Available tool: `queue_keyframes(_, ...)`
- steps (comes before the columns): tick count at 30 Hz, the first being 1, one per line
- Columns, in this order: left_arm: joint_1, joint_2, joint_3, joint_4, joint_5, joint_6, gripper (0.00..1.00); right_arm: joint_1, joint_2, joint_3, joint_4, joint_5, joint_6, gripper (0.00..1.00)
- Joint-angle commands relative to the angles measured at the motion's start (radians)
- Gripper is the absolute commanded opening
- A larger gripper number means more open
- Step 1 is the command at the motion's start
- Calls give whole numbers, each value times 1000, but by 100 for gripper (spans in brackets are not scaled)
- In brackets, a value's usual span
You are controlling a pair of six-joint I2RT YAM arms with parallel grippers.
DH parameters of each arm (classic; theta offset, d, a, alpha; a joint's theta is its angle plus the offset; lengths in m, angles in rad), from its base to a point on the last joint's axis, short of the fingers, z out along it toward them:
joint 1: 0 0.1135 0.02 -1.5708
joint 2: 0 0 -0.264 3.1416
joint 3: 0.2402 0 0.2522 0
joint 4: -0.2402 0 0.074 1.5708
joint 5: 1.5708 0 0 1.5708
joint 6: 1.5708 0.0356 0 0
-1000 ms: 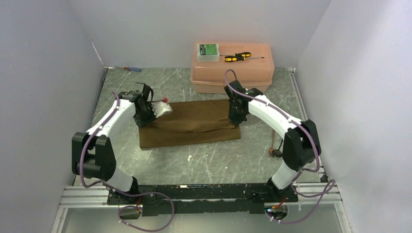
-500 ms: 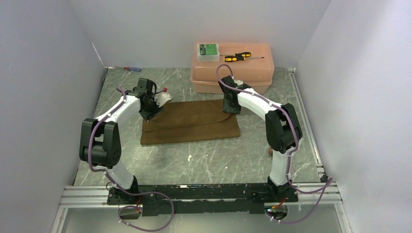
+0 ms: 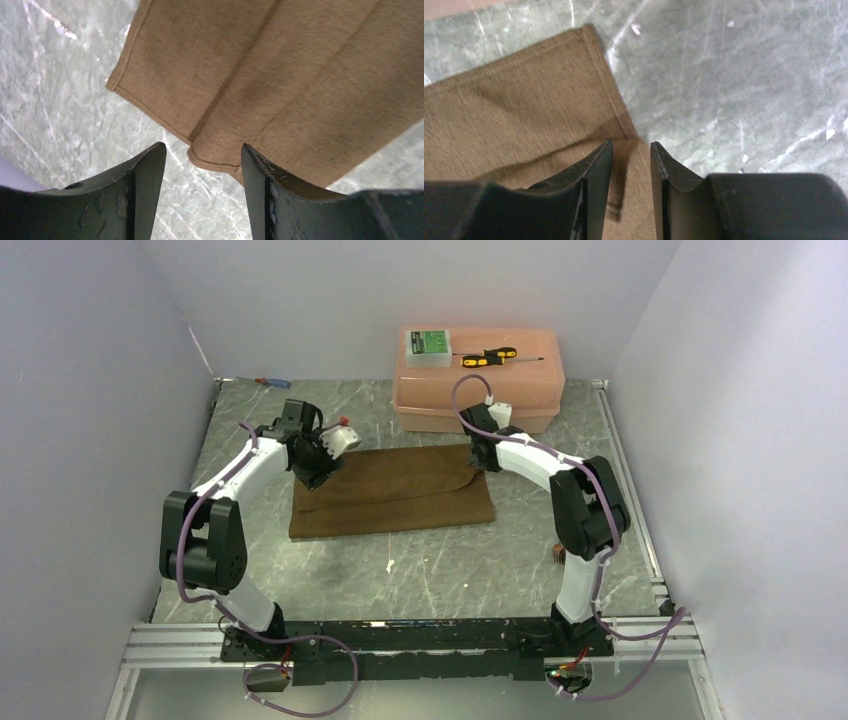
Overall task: Fold the napkin into a case and place the utensils inside
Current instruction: Fold and flatten the napkin at the center of the board.
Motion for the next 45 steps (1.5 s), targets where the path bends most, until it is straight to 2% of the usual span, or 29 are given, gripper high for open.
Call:
queue_keyframes(1,-54,-57,15,-65,107,19,62,-1,-168,-119,121,24,5,40)
queue_keyframes(4,-99,-56,28,-112,125,12,62,8,-262,-186,108,45,-7,45)
queue_keyframes(8,-109,-2,107,-260,224,-52,58,72,-375,-279,110,66,-23,40)
queue_keyframes(12,-116,1,51,-198,197,-43,56,164,-403,-356,152,71,-8,25)
queue_keyframes(16,-126,30,52,-144,166,-56,55,204,-361,-397,239,-9,19,8)
queue_keyframes(21,-168,58,64,-25,148,-98,60,216,-303,-409,351,-86,12,0)
queue_keyframes(29,-252,135,95,35,138,-75,64,192,-245,-445,440,-144,51,0)
queue_keyframes(34,-280,147,47,111,98,-51,74,132,-251,-501,498,-217,98,0)
queue_keyframes(45,-325,150,-68,324,-54,-16,75,106,-204,-574,585,-279,144,0)
